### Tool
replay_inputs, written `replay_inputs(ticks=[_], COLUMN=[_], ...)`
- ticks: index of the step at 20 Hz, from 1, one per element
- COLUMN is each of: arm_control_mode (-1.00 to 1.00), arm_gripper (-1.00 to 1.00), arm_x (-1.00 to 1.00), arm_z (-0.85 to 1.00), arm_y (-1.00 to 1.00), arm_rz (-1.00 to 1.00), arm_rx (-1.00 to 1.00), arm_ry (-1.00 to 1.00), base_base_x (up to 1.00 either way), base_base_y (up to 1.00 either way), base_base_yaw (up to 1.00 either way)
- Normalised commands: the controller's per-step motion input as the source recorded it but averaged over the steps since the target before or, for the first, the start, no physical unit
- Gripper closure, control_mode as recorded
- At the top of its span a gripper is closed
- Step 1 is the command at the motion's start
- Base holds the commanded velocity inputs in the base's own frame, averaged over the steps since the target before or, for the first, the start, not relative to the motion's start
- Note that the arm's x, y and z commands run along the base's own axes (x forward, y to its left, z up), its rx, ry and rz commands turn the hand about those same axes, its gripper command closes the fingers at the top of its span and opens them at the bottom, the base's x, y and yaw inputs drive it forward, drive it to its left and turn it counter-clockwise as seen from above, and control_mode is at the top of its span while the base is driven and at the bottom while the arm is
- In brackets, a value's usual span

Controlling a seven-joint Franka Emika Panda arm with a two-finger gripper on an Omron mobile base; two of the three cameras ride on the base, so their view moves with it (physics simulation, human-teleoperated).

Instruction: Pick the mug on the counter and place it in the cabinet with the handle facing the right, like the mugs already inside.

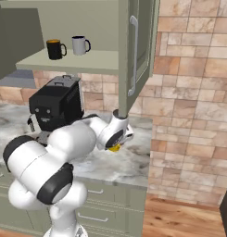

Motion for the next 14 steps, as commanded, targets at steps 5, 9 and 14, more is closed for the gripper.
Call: replay_inputs(ticks=[5, 9, 14], arm_control_mode=[-1.00, -1.00, -1.00], arm_gripper=[-1.00, -1.00, -1.00], arm_x=[0.31, 0.28, 0.22], arm_z=[-0.21, -0.23, -0.21], arm_y=[0.00, 0.00, -0.10], arm_rz=[0.00, 0.00, 0.00], arm_rx=[0.02, 0.01, 0.00], arm_ry=[0.00, 0.00, 0.00], base_base_x=[0.00, 0.00, 0.00], base_base_y=[0.00, 0.00, 0.00], base_base_yaw=[0.00, 0.00, 0.00])
